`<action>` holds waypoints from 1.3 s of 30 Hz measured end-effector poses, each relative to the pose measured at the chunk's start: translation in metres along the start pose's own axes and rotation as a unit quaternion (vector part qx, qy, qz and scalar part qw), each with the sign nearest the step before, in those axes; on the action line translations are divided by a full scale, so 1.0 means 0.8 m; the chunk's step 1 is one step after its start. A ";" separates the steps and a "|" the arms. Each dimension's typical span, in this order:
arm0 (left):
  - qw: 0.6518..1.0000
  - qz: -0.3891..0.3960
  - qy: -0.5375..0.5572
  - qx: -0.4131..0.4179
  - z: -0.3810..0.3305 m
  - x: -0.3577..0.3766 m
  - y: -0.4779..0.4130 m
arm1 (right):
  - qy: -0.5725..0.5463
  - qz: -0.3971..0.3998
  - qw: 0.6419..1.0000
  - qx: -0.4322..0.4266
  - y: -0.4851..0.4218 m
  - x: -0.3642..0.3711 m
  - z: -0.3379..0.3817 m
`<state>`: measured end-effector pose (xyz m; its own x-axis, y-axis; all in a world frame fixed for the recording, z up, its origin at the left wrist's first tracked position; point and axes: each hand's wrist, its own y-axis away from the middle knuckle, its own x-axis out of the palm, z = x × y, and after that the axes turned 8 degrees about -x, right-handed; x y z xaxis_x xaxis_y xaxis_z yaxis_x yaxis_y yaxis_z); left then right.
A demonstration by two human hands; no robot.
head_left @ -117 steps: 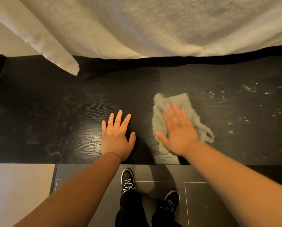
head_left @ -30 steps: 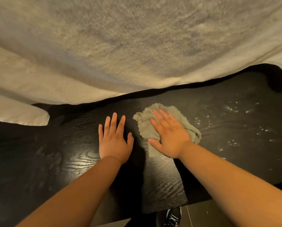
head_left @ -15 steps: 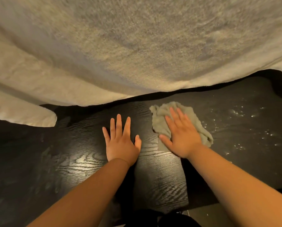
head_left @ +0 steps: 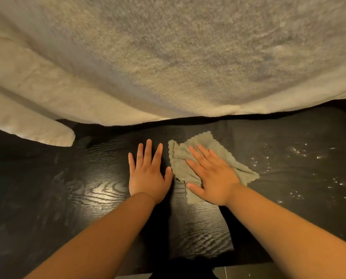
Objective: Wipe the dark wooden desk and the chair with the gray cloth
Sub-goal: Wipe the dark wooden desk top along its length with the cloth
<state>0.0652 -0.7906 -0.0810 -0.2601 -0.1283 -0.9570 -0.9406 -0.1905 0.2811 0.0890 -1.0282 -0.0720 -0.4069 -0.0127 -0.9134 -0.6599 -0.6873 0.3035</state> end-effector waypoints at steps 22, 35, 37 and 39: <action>0.999 -0.039 0.012 -0.003 -0.001 0.004 -0.002 | -0.011 -0.035 0.996 0.084 -0.139 -0.070 -0.052; 0.999 -0.031 0.011 -0.008 -0.001 0.001 -0.001 | 0.043 -0.034 0.982 0.179 -0.108 -0.068 -0.104; 1.000 -0.029 0.007 -0.008 -0.001 0.001 -0.001 | 0.030 -0.041 0.974 0.221 -0.110 -0.070 -0.099; 1.000 -0.023 0.003 -0.009 0.000 0.001 -0.001 | 0.022 -0.058 0.974 0.217 -0.098 -0.056 -0.077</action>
<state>0.0654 -0.7909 -0.0820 -0.2143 -0.1255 -0.9687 -0.9477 -0.2135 0.2373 0.1982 -1.0185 -0.0714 -0.2922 0.0090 -0.9563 -0.9087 -0.3144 0.2747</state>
